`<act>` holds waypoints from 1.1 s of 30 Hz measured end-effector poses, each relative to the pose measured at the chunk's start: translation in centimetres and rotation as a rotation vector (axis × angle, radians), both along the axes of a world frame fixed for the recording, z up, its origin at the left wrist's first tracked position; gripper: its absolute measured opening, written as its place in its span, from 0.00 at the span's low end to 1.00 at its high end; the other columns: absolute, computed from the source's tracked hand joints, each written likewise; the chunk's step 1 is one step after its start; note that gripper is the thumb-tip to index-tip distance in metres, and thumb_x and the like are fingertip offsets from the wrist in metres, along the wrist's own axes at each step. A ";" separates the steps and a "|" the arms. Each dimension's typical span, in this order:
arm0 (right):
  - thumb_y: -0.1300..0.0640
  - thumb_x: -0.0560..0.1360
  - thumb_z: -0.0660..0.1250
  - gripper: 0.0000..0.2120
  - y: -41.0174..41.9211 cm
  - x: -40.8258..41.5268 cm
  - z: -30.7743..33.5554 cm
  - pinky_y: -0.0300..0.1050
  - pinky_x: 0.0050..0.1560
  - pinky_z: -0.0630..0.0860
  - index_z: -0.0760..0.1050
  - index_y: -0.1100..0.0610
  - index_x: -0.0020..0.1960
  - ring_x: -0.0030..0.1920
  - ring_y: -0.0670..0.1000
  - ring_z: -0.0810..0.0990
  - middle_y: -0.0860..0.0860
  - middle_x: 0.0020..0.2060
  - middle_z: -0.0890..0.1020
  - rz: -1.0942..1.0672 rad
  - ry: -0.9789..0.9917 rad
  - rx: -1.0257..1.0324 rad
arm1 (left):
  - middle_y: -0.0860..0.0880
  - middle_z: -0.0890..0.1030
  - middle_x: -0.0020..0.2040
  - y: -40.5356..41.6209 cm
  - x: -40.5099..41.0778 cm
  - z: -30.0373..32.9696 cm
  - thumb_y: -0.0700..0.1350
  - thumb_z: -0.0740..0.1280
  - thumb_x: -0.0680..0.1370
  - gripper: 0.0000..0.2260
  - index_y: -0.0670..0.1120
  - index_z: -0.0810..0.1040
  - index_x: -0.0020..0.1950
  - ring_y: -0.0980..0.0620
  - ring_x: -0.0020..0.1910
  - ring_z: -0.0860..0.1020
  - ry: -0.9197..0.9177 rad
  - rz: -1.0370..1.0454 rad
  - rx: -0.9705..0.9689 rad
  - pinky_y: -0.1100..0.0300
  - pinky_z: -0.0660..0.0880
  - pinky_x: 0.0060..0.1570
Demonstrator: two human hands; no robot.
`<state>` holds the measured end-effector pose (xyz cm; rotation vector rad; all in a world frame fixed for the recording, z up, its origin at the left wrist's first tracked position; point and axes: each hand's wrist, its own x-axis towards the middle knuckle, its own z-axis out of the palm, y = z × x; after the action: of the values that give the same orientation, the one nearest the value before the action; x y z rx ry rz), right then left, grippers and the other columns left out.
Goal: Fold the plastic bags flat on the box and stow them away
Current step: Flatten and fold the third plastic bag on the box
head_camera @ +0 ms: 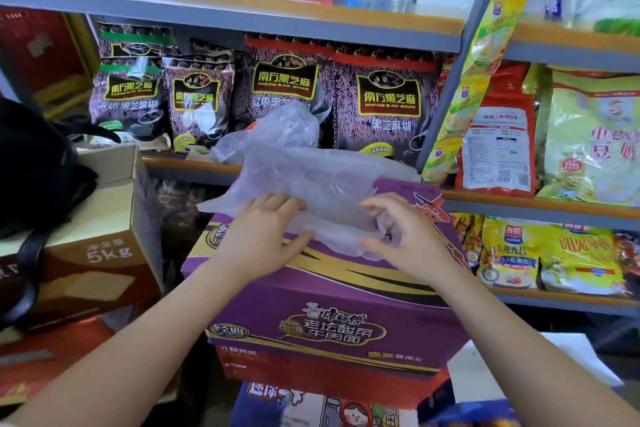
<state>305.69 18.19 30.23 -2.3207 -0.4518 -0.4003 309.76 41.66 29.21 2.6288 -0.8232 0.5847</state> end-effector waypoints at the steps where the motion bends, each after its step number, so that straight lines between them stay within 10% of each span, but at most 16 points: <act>1: 0.44 0.69 0.64 0.20 -0.5 0.1 -0.3 0.35 0.53 0.69 0.75 0.53 0.57 0.49 0.43 0.75 0.44 0.52 0.75 -0.067 -0.055 0.036 | 0.46 0.81 0.46 -0.7 0.3 0.0 0.56 0.62 0.72 0.18 0.44 0.78 0.53 0.42 0.47 0.78 -0.011 -0.007 -0.007 0.50 0.74 0.47; 5: 0.60 0.71 0.68 0.17 -2.6 0.5 -1.2 0.41 0.62 0.64 0.74 0.60 0.59 0.60 0.49 0.70 0.50 0.56 0.74 -0.366 -0.173 0.049 | 0.42 0.80 0.47 -2.2 1.6 -0.4 0.47 0.69 0.73 0.11 0.42 0.78 0.53 0.39 0.49 0.77 0.052 -0.019 -0.022 0.50 0.72 0.46; 9: 0.56 0.73 0.69 0.23 -3.6 1.3 -1.8 0.45 0.62 0.66 0.69 0.57 0.66 0.64 0.52 0.70 0.53 0.63 0.74 -0.430 0.112 0.103 | 0.41 0.78 0.44 -2.5 1.8 -0.4 0.44 0.69 0.74 0.08 0.41 0.78 0.49 0.38 0.45 0.77 0.092 -0.039 -0.048 0.48 0.75 0.43; 16: 0.62 0.75 0.64 0.04 -4.6 2.8 -1.7 0.42 0.39 0.69 0.73 0.54 0.46 0.43 0.50 0.75 0.44 0.38 0.76 -0.440 0.189 0.284 | 0.42 0.75 0.39 -2.7 1.8 0.3 0.39 0.67 0.75 0.05 0.38 0.74 0.43 0.42 0.35 0.74 0.090 0.013 -0.127 0.55 0.69 0.31; 23: 0.64 0.75 0.64 0.08 -7.0 2.9 -1.0 0.40 0.44 0.77 0.76 0.62 0.54 0.47 0.51 0.80 0.55 0.47 0.81 -0.331 0.355 0.555 | 0.40 0.76 0.42 -2.7 2.8 -0.2 0.28 0.59 0.72 0.09 0.38 0.72 0.48 0.37 0.36 0.74 0.041 0.238 -0.175 0.54 0.62 0.31; 30: 0.66 0.78 0.60 0.08 -7.0 2.4 -0.5 0.33 0.43 0.80 0.77 0.63 0.52 0.45 0.46 0.83 0.53 0.44 0.85 -0.082 0.603 1.006 | 0.40 0.77 0.48 -5.0 3.3 0.0 0.42 0.72 0.68 0.16 0.40 0.76 0.55 0.38 0.46 0.76 -0.003 0.084 -0.078 0.48 0.74 0.46; 33: 0.69 0.78 0.56 0.11 -7.2 2.5 -0.5 0.36 0.48 0.79 0.75 0.64 0.57 0.48 0.48 0.83 0.55 0.48 0.83 -0.055 0.631 1.043 | 0.41 0.78 0.45 -6.0 3.8 -0.1 0.44 0.65 0.71 0.11 0.40 0.79 0.49 0.39 0.40 0.78 0.019 0.052 -0.098 0.50 0.76 0.36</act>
<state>308.19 10.98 29.74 -1.3184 0.1366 0.0952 313.59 35.68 29.12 2.5693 -0.7048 0.5972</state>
